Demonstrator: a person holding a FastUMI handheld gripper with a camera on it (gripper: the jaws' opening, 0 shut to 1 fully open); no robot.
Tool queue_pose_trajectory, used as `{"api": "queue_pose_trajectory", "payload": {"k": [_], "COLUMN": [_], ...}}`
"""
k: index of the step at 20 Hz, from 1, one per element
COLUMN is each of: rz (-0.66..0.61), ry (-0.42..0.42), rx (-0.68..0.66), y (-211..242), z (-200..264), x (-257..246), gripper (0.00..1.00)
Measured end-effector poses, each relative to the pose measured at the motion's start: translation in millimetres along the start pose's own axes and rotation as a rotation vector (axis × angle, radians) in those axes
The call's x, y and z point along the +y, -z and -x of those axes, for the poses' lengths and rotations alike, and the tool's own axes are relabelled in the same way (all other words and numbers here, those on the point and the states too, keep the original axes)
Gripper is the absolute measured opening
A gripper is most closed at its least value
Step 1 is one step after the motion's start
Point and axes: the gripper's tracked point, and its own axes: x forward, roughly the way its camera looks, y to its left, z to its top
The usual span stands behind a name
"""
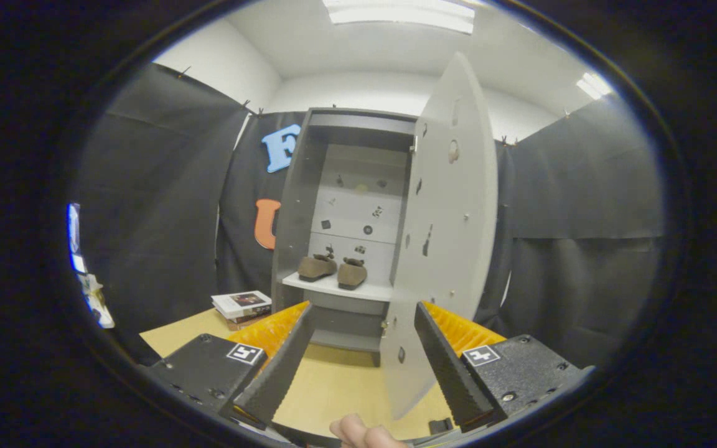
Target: Open the shoe cabinet door, grab the shoes and put them into the shoe cabinet, then close the shoe cabinet door.
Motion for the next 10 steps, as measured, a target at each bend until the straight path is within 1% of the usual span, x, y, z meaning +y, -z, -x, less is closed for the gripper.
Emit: {"api": "queue_pose_trajectory", "payload": {"k": [2, 5, 10], "rz": [-0.031, -0.065, -0.133], "ry": [0.031, 0.099, 0.236], "rx": [-0.004, 0.009, 0.027], "y": [7.2, 20.5, 40.0], "z": [8.1, 14.7, 16.0], "x": [-27.5, -82.8, -189.5], "gripper": [1.00, 1.00, 1.00]}}
